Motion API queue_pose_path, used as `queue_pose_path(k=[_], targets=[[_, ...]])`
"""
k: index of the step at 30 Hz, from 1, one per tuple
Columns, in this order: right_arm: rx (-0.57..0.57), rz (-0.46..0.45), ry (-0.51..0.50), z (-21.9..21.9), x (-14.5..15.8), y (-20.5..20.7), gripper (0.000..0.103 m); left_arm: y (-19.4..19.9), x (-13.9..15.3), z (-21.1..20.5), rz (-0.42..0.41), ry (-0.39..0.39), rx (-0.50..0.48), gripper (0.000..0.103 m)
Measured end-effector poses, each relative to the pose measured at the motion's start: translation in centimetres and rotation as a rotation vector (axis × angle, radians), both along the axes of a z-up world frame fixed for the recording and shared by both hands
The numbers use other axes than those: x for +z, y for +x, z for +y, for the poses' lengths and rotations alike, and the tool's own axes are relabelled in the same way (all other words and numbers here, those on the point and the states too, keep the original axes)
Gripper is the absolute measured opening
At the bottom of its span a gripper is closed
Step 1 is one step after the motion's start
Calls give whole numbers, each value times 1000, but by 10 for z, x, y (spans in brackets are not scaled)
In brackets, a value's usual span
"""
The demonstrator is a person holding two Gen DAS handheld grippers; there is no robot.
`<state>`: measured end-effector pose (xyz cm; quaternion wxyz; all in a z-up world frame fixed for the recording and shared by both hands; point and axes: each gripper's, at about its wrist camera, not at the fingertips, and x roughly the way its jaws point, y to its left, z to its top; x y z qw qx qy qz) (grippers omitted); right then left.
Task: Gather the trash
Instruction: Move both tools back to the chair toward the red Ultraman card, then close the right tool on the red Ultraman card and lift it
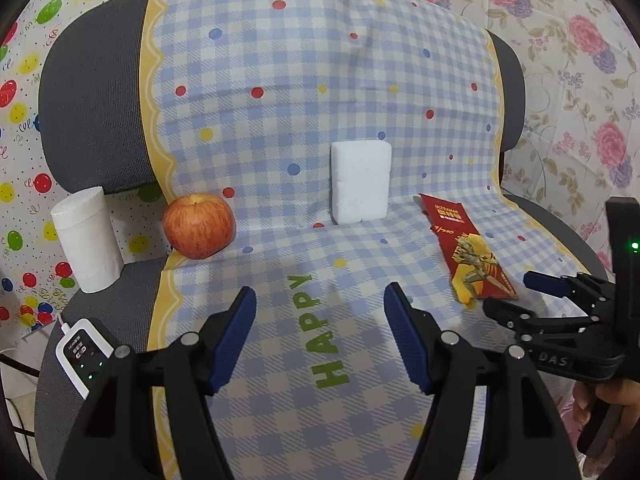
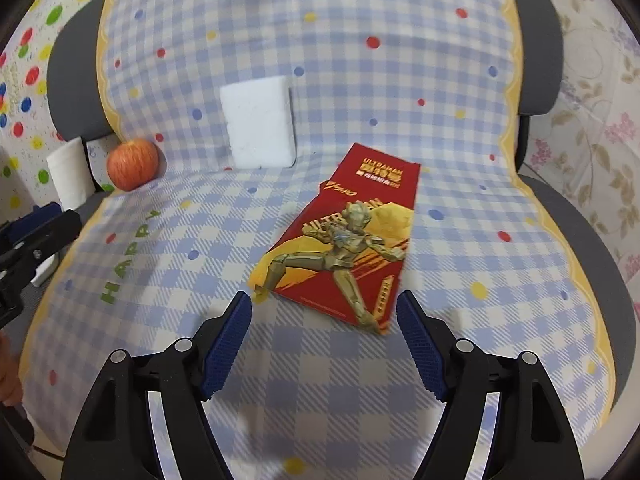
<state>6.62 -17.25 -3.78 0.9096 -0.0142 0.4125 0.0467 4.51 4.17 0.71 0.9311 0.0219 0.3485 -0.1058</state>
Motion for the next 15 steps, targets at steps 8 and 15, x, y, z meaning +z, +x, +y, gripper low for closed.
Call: queue_pose_path(k=[8, 15], targets=[[52, 27, -24, 10, -20, 25, 88, 11, -10, 3, 27, -22, 12, 65], [116, -22, -44, 15, -18, 17, 71, 7, -16, -3, 48, -29, 3, 65]])
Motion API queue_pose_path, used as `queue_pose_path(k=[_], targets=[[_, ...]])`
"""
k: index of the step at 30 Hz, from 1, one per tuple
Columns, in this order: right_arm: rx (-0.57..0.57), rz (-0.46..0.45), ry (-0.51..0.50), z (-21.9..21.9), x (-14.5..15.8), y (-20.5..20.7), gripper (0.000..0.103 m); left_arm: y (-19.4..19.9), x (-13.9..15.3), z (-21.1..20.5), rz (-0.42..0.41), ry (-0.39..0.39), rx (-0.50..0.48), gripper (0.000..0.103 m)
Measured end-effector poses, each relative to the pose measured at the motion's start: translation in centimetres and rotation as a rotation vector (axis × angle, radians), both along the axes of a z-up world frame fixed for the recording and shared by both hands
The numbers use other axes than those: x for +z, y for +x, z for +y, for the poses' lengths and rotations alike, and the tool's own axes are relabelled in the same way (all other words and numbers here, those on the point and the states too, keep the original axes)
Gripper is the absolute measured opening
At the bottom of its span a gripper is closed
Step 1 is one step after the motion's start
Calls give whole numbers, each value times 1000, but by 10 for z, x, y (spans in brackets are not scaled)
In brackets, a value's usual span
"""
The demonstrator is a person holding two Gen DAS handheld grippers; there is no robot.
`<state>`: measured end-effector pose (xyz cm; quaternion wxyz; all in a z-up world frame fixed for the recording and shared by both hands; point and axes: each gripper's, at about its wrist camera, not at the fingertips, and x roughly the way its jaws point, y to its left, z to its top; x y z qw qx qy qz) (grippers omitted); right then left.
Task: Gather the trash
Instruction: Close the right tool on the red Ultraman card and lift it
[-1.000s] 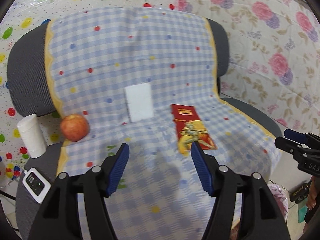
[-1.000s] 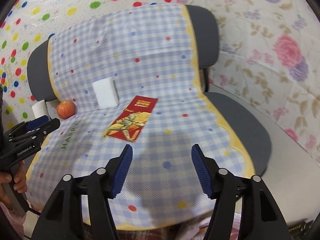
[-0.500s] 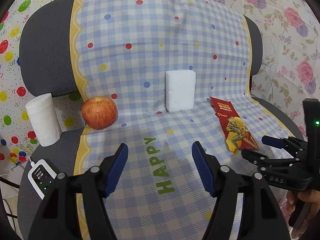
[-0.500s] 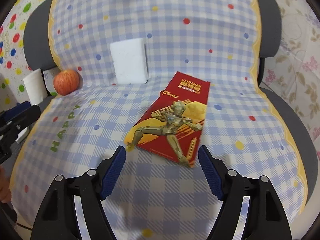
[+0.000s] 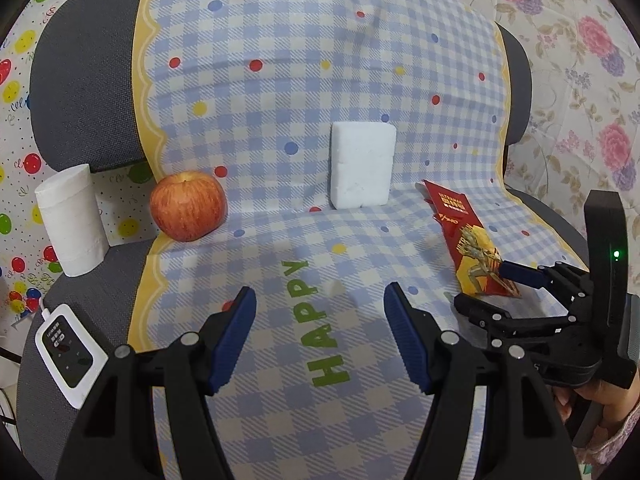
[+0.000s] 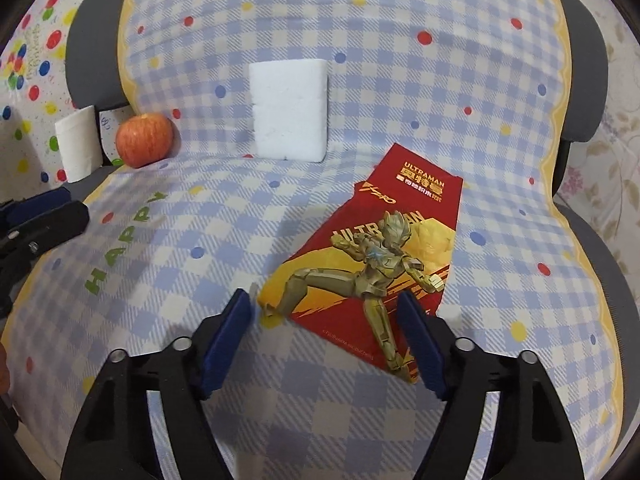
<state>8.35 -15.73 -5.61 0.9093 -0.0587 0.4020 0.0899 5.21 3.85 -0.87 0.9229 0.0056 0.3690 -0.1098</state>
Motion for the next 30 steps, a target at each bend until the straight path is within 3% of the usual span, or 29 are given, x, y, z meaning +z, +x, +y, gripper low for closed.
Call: queue_pose_path(k=[2, 3, 5, 7, 8, 14, 16, 17, 18, 20, 22, 24, 27, 30], targets=[[10, -7, 7, 0, 3, -3, 61, -2, -1, -2, 3, 5, -7, 65], [13, -9, 13, 0, 4, -4, 48, -2, -1, -3, 3, 7, -8, 65], [17, -4, 38, -2, 9, -6, 36, -4, -1, -5, 3, 11, -12, 65], [11, -8, 54, -3, 12, -9, 16, -5, 0, -7, 2, 9, -14, 65], [1, -9, 68, -5, 15, -11, 0, -6, 1, -7, 0, 10, -15, 65], [-119, -127, 79, -40, 48, -35, 1, -13, 7, -16, -21, 22, -32, 65], [-147, -126, 67, -55, 55, -39, 5, -14, 9, -20, -27, 24, -38, 65], [-157, -120, 74, -62, 56, -40, 18, -14, 9, -23, -28, 23, -41, 65], [-173, -114, 85, -70, 54, -40, 41, -14, 9, -26, -29, 22, -44, 65], [-192, -109, 90, -78, 50, -40, 60, -14, 9, -31, -30, 21, -49, 65], [-193, -96, 107, -80, 44, -37, 62, -13, 9, -35, -28, 22, -51, 65], [-195, -73, 132, -78, 37, -30, 74, -13, 7, -36, -24, 25, -51, 65], [-204, -45, 159, -76, 28, -14, 83, -10, 3, -36, -13, 27, -46, 66], [-237, -13, 221, -76, 21, 5, 86, -5, 0, -33, -5, 31, -35, 66]])
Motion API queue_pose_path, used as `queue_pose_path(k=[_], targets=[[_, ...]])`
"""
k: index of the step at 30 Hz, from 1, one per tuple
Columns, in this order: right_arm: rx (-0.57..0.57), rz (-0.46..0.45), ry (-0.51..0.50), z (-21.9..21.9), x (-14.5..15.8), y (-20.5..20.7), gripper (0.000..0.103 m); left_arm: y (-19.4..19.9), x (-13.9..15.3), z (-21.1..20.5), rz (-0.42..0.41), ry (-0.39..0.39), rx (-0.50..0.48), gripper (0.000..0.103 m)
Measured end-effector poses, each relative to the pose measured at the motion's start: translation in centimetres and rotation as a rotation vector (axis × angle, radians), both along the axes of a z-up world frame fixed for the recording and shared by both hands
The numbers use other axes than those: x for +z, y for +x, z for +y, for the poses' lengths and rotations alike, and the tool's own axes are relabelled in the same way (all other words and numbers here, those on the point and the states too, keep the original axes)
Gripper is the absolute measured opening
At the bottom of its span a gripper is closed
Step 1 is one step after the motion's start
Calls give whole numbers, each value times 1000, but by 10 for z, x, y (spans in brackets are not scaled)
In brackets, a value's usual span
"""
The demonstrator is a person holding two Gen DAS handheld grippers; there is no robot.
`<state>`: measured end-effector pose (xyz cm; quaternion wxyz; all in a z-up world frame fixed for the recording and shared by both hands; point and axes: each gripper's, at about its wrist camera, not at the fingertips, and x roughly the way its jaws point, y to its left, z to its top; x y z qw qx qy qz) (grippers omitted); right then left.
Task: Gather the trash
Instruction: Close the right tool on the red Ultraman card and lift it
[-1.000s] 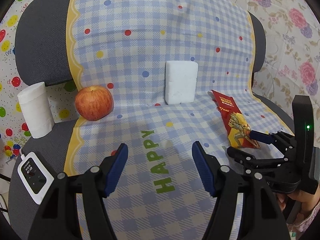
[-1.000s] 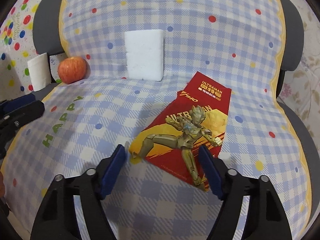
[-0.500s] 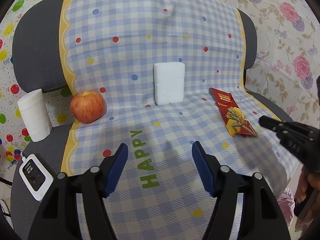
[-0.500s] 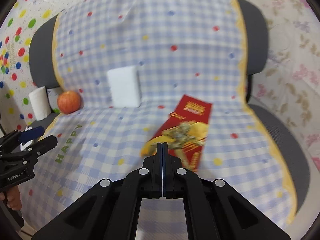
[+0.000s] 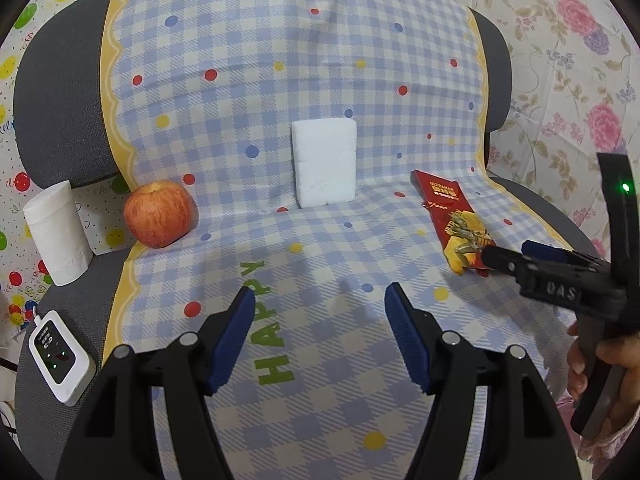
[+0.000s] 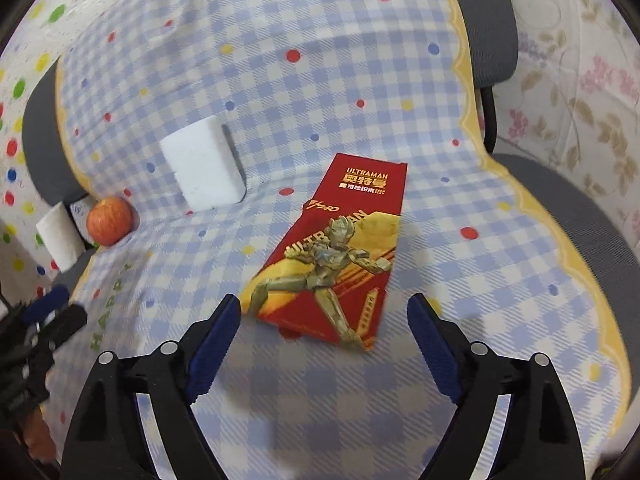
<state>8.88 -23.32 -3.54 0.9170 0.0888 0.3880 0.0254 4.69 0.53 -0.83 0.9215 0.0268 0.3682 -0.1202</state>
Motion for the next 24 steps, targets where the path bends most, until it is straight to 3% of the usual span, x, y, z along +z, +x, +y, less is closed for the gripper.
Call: queue_pose_path(k=[4, 6, 12, 17, 19, 21, 24], targets=[[-29, 75, 81, -2, -14, 28, 89, 7, -2, 5, 10, -9, 12, 66], [-23, 90, 57, 4, -16, 34, 87, 11, -3, 7, 13, -14, 18, 66], [145, 85, -34, 34, -15, 26, 70, 12, -2, 13, 6, -31, 25, 66], [316, 93, -121, 61, -10, -2, 67, 5, -6, 21, 19, -33, 35, 66], [357, 79, -176, 68, -7, -15, 71, 3, -5, 24, 18, -35, 41, 66], [353, 15, -290, 77, -2, -27, 87, 2, -5, 25, 19, -42, 44, 66], [346, -18, -393, 85, -5, -25, 86, 4, -6, 26, 19, -43, 41, 66]])
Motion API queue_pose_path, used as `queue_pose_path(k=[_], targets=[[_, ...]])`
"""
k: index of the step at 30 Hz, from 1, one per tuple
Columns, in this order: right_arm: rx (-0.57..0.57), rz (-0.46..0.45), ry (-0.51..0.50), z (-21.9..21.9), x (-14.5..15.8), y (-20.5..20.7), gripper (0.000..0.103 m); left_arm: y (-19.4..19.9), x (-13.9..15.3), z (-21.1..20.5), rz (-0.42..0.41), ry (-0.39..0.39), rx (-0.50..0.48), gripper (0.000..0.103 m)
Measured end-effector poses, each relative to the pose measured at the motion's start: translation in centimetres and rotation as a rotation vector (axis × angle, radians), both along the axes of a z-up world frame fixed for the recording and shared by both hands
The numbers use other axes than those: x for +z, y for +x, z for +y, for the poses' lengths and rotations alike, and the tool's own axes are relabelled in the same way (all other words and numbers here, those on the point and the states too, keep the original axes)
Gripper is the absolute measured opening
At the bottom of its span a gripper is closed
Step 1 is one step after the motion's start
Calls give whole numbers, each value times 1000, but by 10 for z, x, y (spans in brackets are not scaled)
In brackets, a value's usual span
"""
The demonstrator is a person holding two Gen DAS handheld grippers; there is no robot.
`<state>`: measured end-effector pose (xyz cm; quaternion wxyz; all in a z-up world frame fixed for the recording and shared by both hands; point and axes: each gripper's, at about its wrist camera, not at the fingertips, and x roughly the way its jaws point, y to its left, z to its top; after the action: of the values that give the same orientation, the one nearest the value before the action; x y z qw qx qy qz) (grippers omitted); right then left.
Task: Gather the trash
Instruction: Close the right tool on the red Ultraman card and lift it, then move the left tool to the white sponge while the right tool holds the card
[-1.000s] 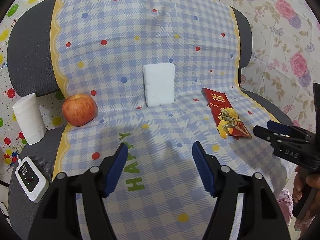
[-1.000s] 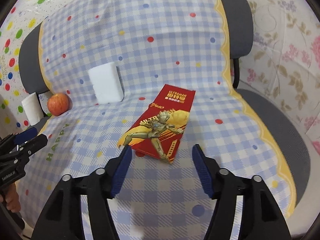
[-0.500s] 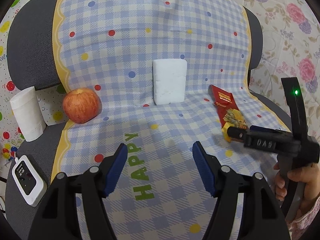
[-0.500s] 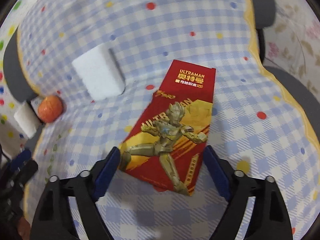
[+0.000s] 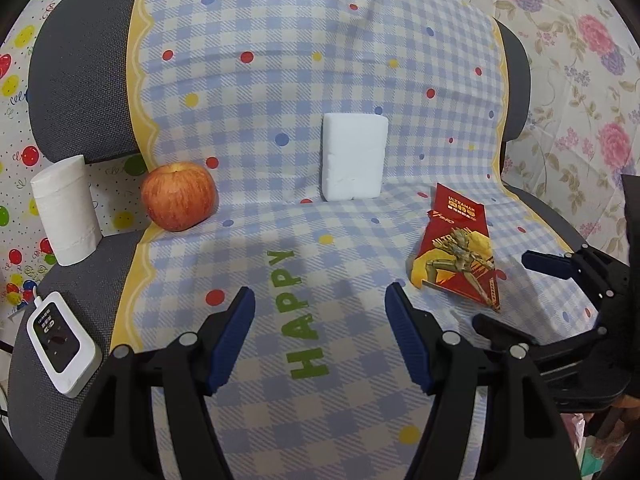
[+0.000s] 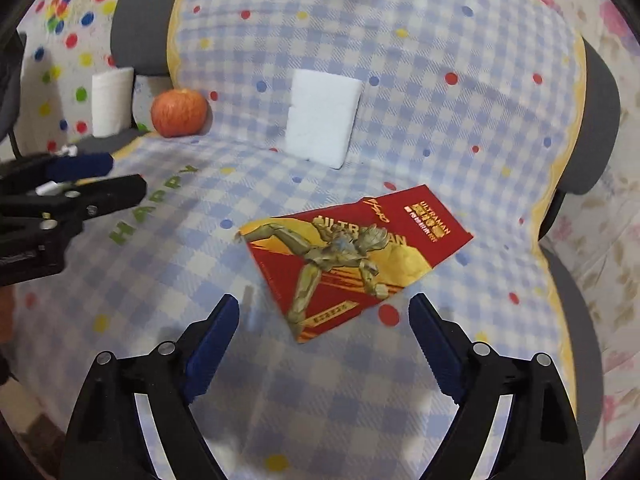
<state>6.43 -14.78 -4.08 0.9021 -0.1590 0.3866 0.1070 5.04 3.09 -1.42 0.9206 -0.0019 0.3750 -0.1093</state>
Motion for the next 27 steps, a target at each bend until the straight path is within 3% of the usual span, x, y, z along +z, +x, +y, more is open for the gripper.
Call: queue_pose_path(k=[5, 8, 10, 13, 15, 17, 23, 27], targets=[[-4, -2, 41, 0, -15, 21, 86, -2, 0, -1, -1, 5, -3, 66], [-29, 53, 121, -8, -18, 34, 81, 2, -2, 1, 8, 3, 9, 66], [-21, 44, 109, -4, -18, 33, 75, 5, -2, 1, 11, -2, 16, 66], [-12, 16, 85, 3, -17, 28, 63, 6, 0, -1, 10, -2, 22, 66], [-8, -10, 84, 6, -13, 23, 40, 5, 1, -1, 8, -1, 21, 66], [-18, -41, 90, 8, -6, 15, 24, 2, 3, -2, 2, 9, 17, 66], [-104, -203, 107, -15, 35, -15, 3, -5, 14, -9, -20, 13, 2, 66], [-187, -291, 133, -46, 61, -33, 1, -10, 23, -22, -47, 14, -23, 66]])
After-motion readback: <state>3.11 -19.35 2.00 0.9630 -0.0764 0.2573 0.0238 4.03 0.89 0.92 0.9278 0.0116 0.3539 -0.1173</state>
